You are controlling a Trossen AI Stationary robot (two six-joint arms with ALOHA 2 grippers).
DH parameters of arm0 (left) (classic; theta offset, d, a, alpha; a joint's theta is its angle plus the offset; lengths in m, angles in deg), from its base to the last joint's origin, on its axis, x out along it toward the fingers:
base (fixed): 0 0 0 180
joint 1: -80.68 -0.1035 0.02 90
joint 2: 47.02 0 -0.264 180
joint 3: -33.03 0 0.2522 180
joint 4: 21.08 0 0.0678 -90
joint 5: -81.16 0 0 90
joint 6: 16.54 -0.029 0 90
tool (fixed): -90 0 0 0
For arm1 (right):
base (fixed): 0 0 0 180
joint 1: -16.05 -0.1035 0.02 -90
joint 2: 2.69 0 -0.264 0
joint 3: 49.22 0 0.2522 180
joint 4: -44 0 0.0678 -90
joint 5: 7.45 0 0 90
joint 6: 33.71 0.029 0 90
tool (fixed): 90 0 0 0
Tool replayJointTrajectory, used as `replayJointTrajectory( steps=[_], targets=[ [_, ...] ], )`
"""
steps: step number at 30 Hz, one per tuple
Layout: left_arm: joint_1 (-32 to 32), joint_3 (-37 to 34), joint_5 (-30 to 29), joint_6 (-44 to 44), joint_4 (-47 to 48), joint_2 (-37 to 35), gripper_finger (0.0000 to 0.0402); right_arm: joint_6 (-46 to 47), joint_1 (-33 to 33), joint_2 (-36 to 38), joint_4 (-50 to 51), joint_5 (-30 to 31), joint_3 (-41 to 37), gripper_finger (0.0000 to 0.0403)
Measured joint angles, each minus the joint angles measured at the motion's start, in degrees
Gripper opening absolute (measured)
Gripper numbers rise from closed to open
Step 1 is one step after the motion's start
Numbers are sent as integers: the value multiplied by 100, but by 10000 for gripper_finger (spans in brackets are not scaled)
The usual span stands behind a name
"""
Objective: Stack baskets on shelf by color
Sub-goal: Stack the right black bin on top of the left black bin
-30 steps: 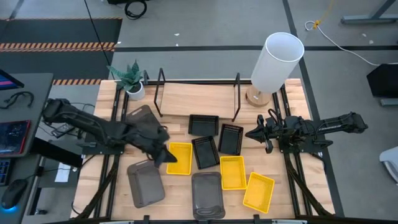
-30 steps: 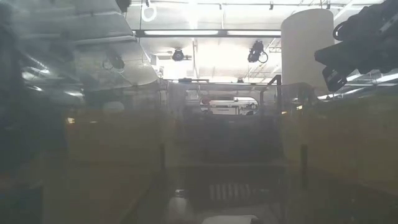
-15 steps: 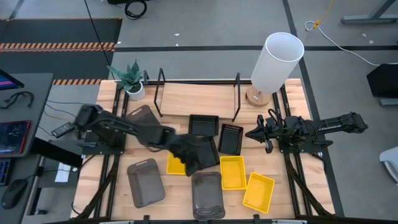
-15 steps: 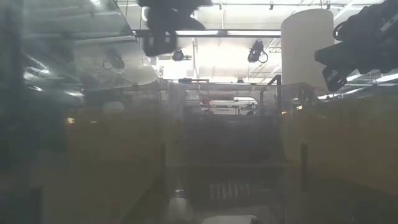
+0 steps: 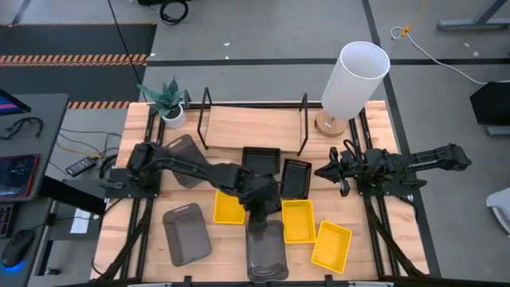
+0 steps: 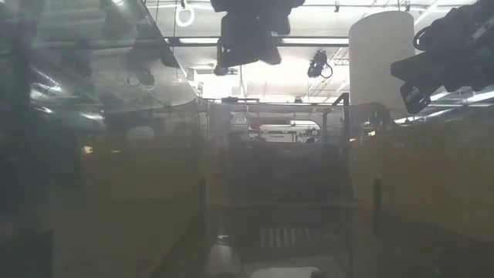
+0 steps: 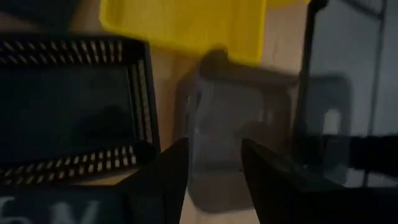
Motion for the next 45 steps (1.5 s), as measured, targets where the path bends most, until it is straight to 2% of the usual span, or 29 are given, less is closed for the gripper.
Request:
replayJointTrajectory(
  steps=[3,7,13,20,29,36,40,45],
  targets=[
    [146,0,-70,-259,160,-1,147,0,1,0,1,0,-2,25],
    [370,-2,-637,-797,381,-4,142,0,0,2,-3,-1,-2,25],
    [572,-433,-777,-1478,-46,-15,141,0,1,2,-2,-1,-2,25],
    [599,-847,-759,-1188,-392,-79,130,0,1,2,-2,0,-2,25],
    [626,-861,-815,-900,-1021,-92,117,0,-1,2,-3,0,-2,25],
    [720,-861,-1799,-917,-1459,-92,117,0,-1,2,-2,0,-2,25],
    [697,-855,-1879,-1091,-1989,-32,117,0,1,0,-2,-2,-2,25],
    [704,-863,-1954,-1241,-2160,232,117,0,1,2,-16,-2,-2,25]
  ],
)
